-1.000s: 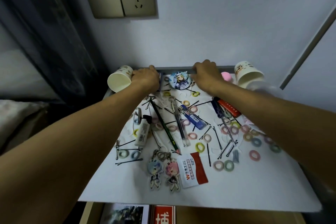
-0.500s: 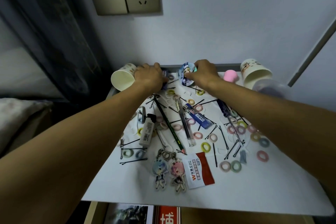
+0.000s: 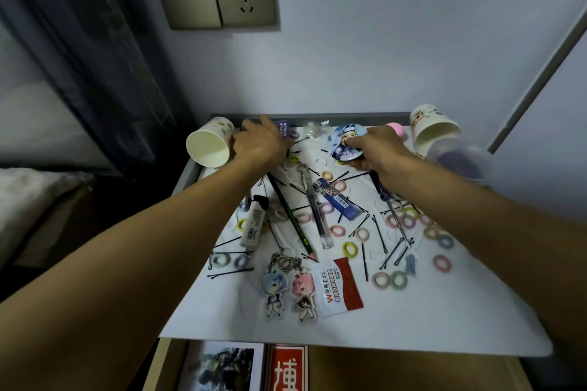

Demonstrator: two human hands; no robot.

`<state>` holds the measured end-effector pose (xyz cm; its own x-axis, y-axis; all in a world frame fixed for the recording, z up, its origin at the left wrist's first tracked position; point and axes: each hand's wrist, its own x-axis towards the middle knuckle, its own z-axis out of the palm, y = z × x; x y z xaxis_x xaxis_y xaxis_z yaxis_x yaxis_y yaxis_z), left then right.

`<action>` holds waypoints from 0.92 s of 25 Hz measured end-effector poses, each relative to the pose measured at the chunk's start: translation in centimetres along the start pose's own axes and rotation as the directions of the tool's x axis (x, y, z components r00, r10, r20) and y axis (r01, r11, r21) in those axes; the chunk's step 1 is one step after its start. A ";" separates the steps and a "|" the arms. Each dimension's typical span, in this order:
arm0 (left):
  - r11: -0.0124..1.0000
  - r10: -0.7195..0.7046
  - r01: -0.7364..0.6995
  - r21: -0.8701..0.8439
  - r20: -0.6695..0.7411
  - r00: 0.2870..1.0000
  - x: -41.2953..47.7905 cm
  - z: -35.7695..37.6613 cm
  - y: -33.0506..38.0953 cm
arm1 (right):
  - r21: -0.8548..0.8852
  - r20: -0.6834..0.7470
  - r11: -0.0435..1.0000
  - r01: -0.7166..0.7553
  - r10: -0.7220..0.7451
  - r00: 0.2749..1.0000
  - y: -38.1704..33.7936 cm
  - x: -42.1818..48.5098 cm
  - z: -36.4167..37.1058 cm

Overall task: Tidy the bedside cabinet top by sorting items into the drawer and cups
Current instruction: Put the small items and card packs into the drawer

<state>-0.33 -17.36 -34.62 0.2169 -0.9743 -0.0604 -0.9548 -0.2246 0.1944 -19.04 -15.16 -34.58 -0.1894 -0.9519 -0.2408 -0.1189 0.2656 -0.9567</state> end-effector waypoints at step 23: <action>0.747 0.002 -0.222 -0.626 -0.332 0.943 -0.7 -1.8 -0.7 | -0.901 0.138 0.344 0.263 -0.348 0.927 -1.2 5.7 0.8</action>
<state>0.55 -16.55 -32.93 0.2704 -0.9245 0.2688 -0.6346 0.0389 0.7719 -19.19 -21.04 -34.95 0.0000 -0.9962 0.0876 -0.9692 -0.0216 -0.2454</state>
